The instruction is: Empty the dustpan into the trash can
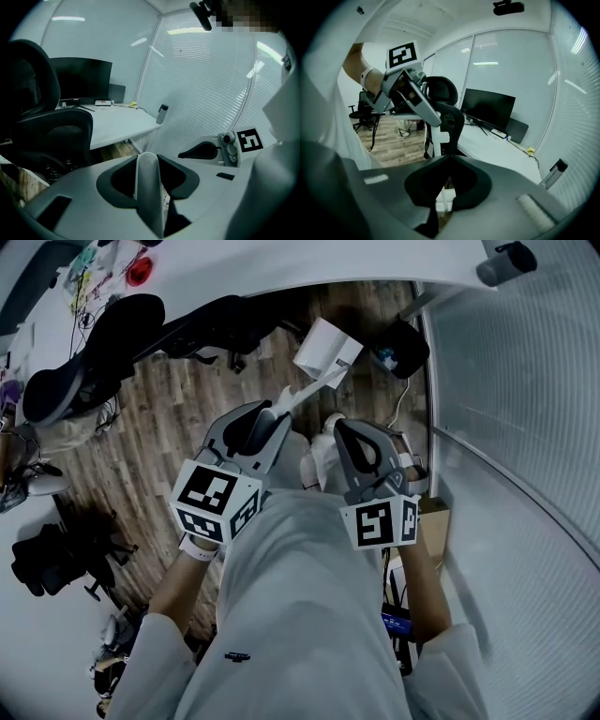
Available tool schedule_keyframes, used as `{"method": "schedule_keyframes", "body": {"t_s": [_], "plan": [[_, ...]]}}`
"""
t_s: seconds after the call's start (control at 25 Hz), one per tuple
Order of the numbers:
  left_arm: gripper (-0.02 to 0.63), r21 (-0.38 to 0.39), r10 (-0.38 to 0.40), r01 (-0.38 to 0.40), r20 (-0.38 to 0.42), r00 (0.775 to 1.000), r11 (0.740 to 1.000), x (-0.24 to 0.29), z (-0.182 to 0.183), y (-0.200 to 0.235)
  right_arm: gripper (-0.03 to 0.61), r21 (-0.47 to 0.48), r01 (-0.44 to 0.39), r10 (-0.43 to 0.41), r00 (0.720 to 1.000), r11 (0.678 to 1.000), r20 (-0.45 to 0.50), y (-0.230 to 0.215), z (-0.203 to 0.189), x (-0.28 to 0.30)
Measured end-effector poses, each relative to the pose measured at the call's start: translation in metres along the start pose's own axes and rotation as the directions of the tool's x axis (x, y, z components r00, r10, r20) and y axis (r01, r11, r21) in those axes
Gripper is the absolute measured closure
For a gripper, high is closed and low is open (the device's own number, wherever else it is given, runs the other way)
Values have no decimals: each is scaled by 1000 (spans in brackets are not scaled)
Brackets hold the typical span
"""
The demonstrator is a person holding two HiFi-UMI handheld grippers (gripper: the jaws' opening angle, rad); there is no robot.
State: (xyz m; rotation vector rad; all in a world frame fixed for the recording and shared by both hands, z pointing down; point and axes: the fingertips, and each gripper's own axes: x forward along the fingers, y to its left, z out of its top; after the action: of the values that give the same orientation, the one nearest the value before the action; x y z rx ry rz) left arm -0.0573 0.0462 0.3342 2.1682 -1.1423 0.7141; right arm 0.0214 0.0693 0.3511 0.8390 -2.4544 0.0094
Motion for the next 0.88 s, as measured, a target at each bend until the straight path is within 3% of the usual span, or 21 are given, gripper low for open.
{"method": "schedule_keyframes", "body": {"t_s": [0.52,0.88], "plan": [[485,-100,18,-25,-70,997,995,78,-26,19,568,141,62,-63,998,988,2,-19,0,-7],[483,-114,38,-53,-133,990,992,123,-50,31,568,289,-14,-9,997,957,79,-25,1,-15]]}}
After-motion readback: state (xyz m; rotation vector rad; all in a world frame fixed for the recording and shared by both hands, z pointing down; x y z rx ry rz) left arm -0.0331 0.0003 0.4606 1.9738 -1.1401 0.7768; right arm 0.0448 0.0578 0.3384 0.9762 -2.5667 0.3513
